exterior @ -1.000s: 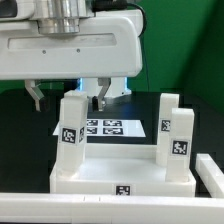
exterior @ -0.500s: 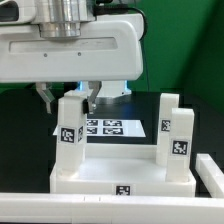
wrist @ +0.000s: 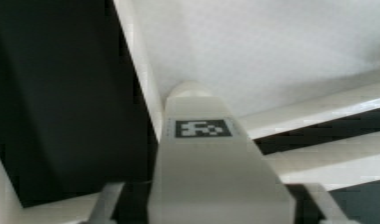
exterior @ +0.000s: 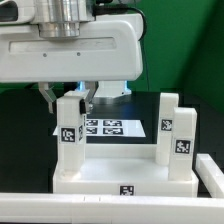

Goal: Assemble desk

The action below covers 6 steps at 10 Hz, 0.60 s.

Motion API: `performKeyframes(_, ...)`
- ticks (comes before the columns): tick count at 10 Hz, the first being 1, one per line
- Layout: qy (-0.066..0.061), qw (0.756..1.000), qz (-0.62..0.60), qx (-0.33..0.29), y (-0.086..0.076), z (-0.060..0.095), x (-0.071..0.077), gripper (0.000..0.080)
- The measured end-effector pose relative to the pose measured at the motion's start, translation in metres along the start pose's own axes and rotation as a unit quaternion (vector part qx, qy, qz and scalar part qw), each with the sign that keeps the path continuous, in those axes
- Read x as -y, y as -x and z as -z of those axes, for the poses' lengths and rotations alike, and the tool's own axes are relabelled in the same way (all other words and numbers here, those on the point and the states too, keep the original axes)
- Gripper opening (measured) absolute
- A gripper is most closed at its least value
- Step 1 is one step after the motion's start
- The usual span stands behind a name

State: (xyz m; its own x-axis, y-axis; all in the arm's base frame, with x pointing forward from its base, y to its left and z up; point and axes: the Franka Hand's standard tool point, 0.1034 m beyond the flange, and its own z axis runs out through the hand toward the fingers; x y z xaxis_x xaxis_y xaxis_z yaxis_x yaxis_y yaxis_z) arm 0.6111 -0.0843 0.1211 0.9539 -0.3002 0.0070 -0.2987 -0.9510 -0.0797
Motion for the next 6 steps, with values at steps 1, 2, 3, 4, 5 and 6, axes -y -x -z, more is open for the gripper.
performKeyframes(1, -0.001, 0.999, -0.037, 0.000, 0.0000, -0.0001, 0.0002, 0.0289)
performKeyframes(2, -0.002, 0.995, -0.098, 0.000, 0.0001, -0.0001, 0.0002, 0.0289)
performKeyframes(3, -0.003, 0.988, -0.153, 0.000, 0.0002, -0.0002, 0.0004, 0.0290)
performKeyframes(4, -0.004, 0.980, -0.198, 0.001, 0.0008, -0.0008, 0.0006, 0.0290)
performKeyframes(5, -0.004, 0.967, -0.255, 0.002, 0.0012, -0.0012, 0.0018, 0.0290)
performKeyframes(6, -0.006, 0.956, -0.294, 0.002, 0.0009, -0.0013, 0.0017, 0.0290)
